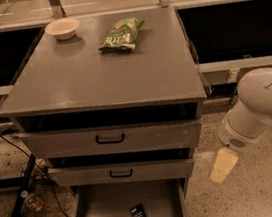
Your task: Pick rxbar blueberry from bottom drawer and place on counter
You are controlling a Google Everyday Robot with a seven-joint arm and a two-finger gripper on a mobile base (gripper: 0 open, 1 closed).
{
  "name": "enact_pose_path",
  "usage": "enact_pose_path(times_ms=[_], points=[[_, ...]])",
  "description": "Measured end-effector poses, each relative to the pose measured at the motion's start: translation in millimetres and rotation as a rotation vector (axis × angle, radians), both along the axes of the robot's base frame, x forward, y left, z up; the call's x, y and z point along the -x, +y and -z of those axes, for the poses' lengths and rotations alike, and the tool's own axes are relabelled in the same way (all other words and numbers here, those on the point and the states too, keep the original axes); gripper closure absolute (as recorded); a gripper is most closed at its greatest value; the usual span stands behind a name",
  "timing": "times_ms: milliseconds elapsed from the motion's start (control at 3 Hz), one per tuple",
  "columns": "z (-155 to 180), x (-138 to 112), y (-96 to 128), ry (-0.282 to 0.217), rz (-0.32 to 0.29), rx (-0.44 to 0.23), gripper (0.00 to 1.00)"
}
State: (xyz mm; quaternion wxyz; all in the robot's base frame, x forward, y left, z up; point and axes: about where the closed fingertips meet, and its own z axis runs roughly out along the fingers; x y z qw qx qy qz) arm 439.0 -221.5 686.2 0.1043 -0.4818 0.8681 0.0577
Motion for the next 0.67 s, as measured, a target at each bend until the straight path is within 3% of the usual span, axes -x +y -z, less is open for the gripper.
enact_pose_path(times_ms=[333,667], points=[[26.1,22.5,-11.8,0.051,-0.002,-0.051,0.0],[26.2,22.5,-11.8,0.051,-0.003,-0.051,0.0]])
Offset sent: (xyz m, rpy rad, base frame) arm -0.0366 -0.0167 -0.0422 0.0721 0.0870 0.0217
